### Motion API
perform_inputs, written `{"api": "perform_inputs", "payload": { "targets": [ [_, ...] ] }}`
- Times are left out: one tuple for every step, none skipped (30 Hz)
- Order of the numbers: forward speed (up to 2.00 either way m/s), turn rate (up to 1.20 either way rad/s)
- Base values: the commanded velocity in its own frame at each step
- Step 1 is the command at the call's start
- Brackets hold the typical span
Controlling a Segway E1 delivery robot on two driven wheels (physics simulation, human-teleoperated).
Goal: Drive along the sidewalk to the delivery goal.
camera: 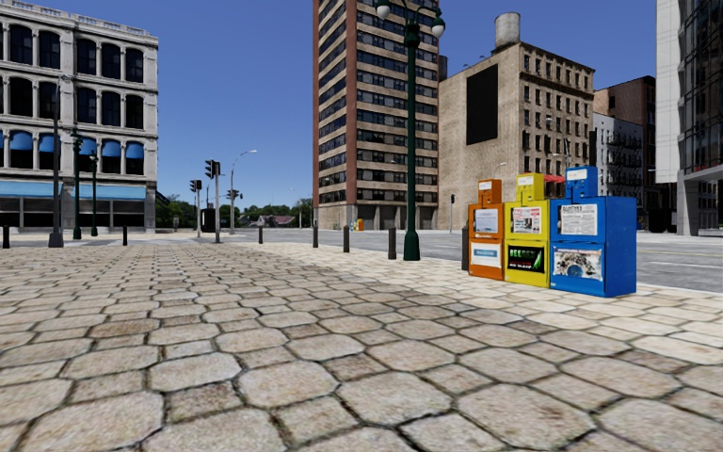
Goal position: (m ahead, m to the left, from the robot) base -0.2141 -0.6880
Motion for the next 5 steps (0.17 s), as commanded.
{"api": "perform_inputs", "payload": {
  "targets": [
    [0.0, 0.0],
    [0.0, 0.0],
    [0.0, 0.0],
    [0.0, 0.0],
    [0.0, 0.0]
  ]
}}
